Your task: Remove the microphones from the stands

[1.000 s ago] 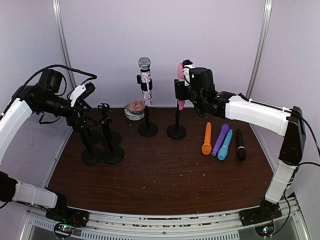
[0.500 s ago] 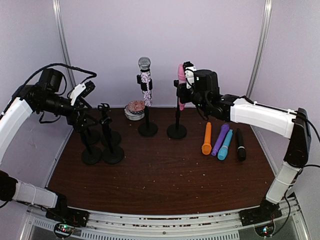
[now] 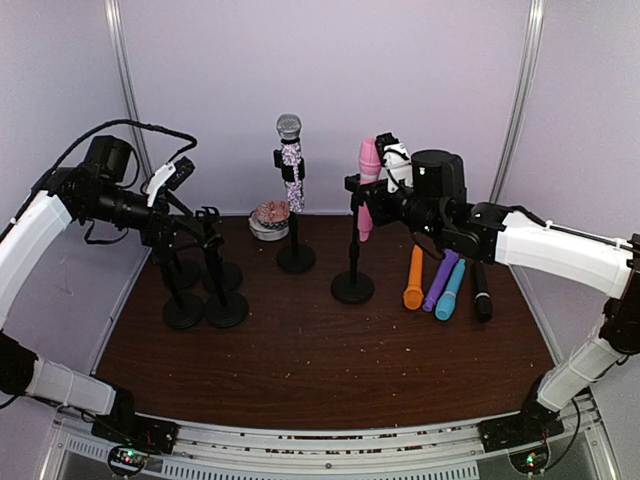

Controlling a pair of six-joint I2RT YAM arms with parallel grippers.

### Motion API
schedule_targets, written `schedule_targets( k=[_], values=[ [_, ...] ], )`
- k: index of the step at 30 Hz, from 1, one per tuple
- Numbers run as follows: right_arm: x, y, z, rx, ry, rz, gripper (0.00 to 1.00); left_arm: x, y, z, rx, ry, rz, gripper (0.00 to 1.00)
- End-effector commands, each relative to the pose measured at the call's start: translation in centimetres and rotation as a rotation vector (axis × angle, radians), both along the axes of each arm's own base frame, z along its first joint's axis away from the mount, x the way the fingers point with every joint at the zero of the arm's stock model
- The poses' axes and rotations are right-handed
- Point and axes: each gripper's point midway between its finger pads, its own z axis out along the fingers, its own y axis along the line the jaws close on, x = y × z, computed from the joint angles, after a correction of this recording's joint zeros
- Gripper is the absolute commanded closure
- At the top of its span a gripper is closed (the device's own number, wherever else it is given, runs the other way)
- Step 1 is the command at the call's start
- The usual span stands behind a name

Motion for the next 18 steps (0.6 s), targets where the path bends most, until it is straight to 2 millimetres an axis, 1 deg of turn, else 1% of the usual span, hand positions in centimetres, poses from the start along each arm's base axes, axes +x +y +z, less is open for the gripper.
schedule_targets(
  k=[1,4,8,11,14,16,17,18],
  values=[
    [-2.9,0.9,4.9,0.151,-0.084,0.086,0.92,-0.4,-2.0,1.7,-0.07,-0.047,-0.06,0.02],
    [-4.9,2.2,4.9,0.168,-0.077,0.147,0.92,-1.1,-3.7,1.4,-0.075,-0.04,-0.119,0.02],
    [-8.2,4.0,4.7,0.185,-0.069,0.228,0.93,-1.8,-6.8,1.2,-0.073,-0.034,-0.211,0.02],
    [-10.4,5.1,4.4,0.197,-0.063,0.285,0.93,-1.9,-8.9,1.5,-0.079,-0.044,-0.268,0.02],
    [-12.2,5.7,3.7,0.206,-0.051,0.339,0.92,-1.7,-10.4,2.0,-0.102,-0.059,-0.316,0.02],
    [-13.3,5.7,3.3,0.219,-0.046,0.373,0.9,-1.8,-11.1,2.5,-0.119,-0.076,-0.362,0.02],
    [-13.5,5.7,2.9,0.217,-0.039,0.382,0.87,-1.9,-11.4,2.7,-0.129,-0.09,-0.39,0.02],
    [-13.7,5.6,2.6,0.214,-0.034,0.388,0.82,-1.9,-11.8,3.0,-0.14,-0.104,-0.42,0.02]
  ],
)
